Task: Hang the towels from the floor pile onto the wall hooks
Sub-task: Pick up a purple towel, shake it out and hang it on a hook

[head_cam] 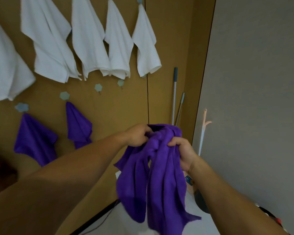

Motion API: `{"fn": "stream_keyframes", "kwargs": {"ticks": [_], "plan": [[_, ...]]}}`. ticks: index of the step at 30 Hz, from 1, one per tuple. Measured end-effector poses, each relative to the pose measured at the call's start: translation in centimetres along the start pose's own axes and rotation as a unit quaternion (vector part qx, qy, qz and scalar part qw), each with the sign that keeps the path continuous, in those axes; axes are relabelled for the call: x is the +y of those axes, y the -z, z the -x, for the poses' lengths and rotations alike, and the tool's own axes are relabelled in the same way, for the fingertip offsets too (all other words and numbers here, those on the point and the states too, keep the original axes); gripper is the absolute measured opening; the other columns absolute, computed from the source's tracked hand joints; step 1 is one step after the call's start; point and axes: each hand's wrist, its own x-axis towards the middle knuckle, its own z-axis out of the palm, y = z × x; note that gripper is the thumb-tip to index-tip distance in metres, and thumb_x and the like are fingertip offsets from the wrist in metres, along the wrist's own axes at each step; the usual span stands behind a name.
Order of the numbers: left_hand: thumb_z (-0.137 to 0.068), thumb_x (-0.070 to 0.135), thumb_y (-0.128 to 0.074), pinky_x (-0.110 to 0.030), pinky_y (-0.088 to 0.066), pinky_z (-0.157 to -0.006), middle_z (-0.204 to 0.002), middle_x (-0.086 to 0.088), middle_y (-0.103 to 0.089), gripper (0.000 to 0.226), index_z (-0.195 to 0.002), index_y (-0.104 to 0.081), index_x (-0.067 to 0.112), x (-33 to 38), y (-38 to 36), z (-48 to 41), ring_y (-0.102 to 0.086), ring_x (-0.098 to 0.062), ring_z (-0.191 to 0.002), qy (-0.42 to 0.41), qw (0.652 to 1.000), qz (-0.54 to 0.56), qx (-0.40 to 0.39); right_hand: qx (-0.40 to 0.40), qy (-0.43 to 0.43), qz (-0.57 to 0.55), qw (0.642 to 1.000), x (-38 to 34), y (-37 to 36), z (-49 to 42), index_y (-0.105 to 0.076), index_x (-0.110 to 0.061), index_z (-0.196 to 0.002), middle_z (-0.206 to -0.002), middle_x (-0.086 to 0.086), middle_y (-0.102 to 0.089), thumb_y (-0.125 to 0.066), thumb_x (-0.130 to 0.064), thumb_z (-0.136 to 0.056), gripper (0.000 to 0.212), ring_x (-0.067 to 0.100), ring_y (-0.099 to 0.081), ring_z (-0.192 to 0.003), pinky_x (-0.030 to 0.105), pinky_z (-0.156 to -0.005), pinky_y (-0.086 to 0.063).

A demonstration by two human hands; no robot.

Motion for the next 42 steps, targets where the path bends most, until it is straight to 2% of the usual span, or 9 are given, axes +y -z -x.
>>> {"fn": "stream_keyframes", "kwargs": {"ticks": [5, 8, 11, 14, 21, 25, 30, 35, 42], "plan": [[-0.086, 0.022, -0.054, -0.021, -0.039, -0.051, -0.058, 0.005, -0.058, 0.020, -0.067, -0.058, 0.015, -3.3, -1.1, 1.7, -0.053, -0.012, -0.054, 0.166, 0.966, 0.147, 0.131, -0.003, 0.033, -0.044, 0.998, 0.3, -1.3, -1.1, -0.075, 0.001, -0.089, -0.093, 0.018, -0.071, -0.046, -0.012, -0.071, 0.036, 0.033, -0.070, -0.083, 0.040, -0.074, -0.058], [-0.085, 0.035, -0.048, -0.018, -0.032, -0.037, -0.048, -0.002, -0.054, 0.032, -0.063, -0.055, 0.013, -4.6, -0.7, 3.5, -0.049, -0.015, -0.037, 0.240, 0.900, 0.362, 0.042, 0.008, 0.062, -0.066, 0.996, 1.0, -2.8, -2.1, -0.070, 0.001, -0.098, -0.098, 0.019, -0.070, -0.049, -0.013, -0.072, 0.036, 0.033, -0.069, -0.086, 0.042, -0.080, -0.055], [-0.079, 0.045, -0.045, -0.025, -0.046, -0.047, -0.067, -0.011, -0.066, 0.039, -0.078, -0.064, 0.011, -5.5, -0.3, 4.8, -0.061, -0.021, -0.055, 0.213, 0.808, 0.545, -0.070, 0.000, 0.081, -0.084, 0.993, 1.7, -4.5, -2.9, -0.070, 0.002, -0.098, -0.101, 0.020, -0.068, -0.050, -0.015, -0.071, 0.038, 0.034, -0.067, -0.087, 0.043, -0.083, -0.052], [-0.086, 0.045, -0.042, -0.033, -0.054, -0.065, -0.095, -0.018, -0.069, 0.043, -0.101, -0.056, 0.008, -6.5, -0.8, 5.3, -0.066, -0.026, -0.081, 0.218, 0.748, 0.626, -0.019, -0.005, 0.110, -0.104, 0.988, 1.9, -5.7, -3.4, -0.077, -0.001, -0.084, -0.094, 0.016, -0.071, -0.048, -0.017, -0.071, 0.035, 0.031, -0.069, -0.083, 0.040, -0.081, -0.054], [-0.063, 0.083, -0.052, -0.040, -0.046, -0.096, -0.115, -0.005, -0.069, 0.093, -0.130, -0.055, 0.018, -4.9, -0.6, 5.0, -0.064, -0.022, -0.107, 0.156, 0.753, 0.629, -0.113, -0.032, 0.121, -0.084, 0.989, 2.1, -7.7, -3.5, -0.075, -0.002, -0.100, -0.113, 0.022, -0.067, -0.045, -0.025, -0.078, 0.044, 0.035, -0.067, -0.099, 0.045, -0.091, -0.052], [-0.067, 0.067, -0.067, -0.036, -0.051, -0.094, -0.119, -0.003, -0.068, 0.063, -0.112, -0.071, 0.024, -4.2, -1.3, 5.1, -0.065, -0.021, -0.110, 0.134, 0.731, 0.651, -0.153, 0.001, 0.099, -0.009, 0.995, 1.5, -7.8, -2.8, -0.076, -0.003, -0.096, -0.104, 0.019, -0.071, -0.048, -0.026, -0.079, 0.041, 0.030, -0.070, -0.092, 0.036, -0.077, -0.057], [-0.082, 0.032, -0.058, -0.021, -0.047, -0.057, -0.086, -0.001, -0.071, 0.019, -0.091, -0.069, 0.019, -4.0, -0.9, 5.2, -0.065, -0.014, -0.072, 0.189, 0.750, 0.633, 0.033, 0.250, 0.151, 0.210, 0.933, 0.4, -7.3, -2.4, -0.068, -0.006, -0.088, -0.082, 0.010, -0.071, -0.062, -0.012, -0.083, 0.010, 0.018, -0.068, -0.065, 0.026, -0.059, -0.053], [-0.083, 0.013, -0.053, -0.028, -0.057, -0.068, -0.072, -0.007, -0.071, 0.014, -0.079, -0.065, 0.009, -5.9, 2.0, 6.2, -0.067, -0.021, -0.065, 0.164, 0.609, 0.770, 0.098, 0.385, 0.168, 0.199, 0.885, -0.7, -3.8, -2.1, -0.060, -0.008, -0.077, -0.068, 0.007, -0.063, -0.065, -0.008, -0.082, 0.007, 0.020, -0.060, -0.060, 0.030, -0.054, -0.048], [-0.085, 0.023, -0.067, -0.037, -0.050, -0.095, -0.115, -0.008, -0.068, 0.035, -0.117, -0.065, 0.008, -9.2, 5.3, 7.8, -0.064, -0.023, -0.103, 0.277, 0.795, 0.540, 0.002, 0.396, 0.122, 0.425, 0.805, -0.7, -0.7, -1.7, -0.060, -0.009, -0.068, -0.077, 0.018, -0.068, -0.079, -0.031, -0.075, 0.030, 0.028, -0.063, -0.069, 0.046, -0.070, -0.056]]}}
